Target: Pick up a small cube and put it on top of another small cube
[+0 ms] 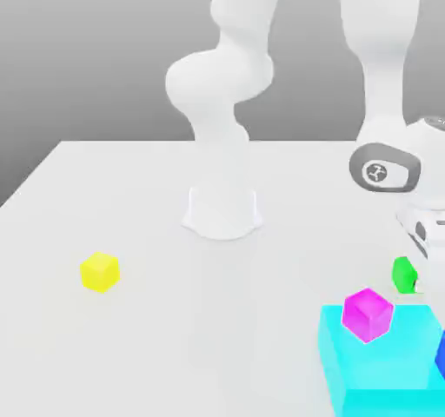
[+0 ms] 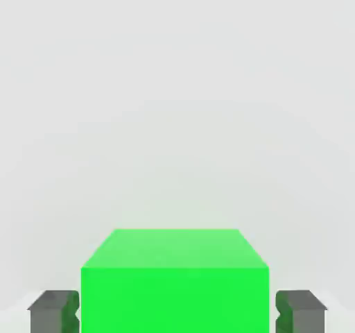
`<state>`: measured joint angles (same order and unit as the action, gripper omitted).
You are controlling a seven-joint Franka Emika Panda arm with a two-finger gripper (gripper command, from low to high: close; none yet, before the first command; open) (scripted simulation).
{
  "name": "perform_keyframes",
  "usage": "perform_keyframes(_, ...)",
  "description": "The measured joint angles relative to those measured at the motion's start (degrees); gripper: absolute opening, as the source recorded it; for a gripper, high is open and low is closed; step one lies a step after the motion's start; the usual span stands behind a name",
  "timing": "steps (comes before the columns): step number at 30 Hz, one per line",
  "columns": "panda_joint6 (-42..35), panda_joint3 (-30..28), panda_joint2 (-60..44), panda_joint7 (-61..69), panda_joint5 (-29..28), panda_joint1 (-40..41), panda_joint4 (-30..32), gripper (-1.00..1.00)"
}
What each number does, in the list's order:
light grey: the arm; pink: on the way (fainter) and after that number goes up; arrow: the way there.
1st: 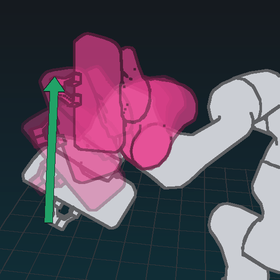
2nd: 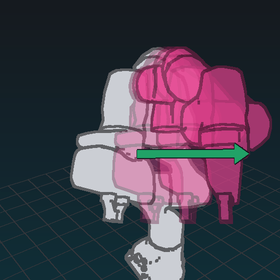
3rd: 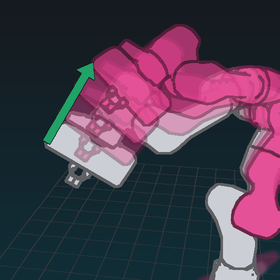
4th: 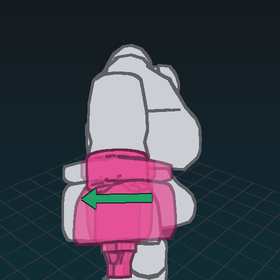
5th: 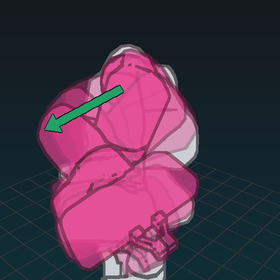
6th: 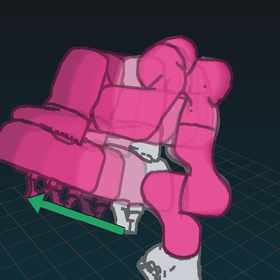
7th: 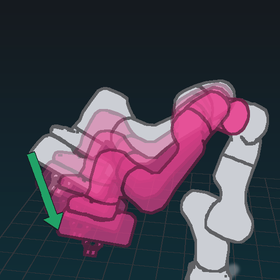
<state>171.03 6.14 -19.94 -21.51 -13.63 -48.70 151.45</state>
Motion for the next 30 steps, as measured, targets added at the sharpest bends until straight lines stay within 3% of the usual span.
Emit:
perform_keyframes(4,-1.14,0.69,1.43,0.53,0.60,0.54,0.31,-1.00)
perform_keyframes(10,-10.20,4.58,11.47,8.31,8.62,3.65,1.22,-1.00)
perform_keyframes(30,-38.74,-0.93,7.21,56.36,12.19,21.68,-31.65,-1.00)
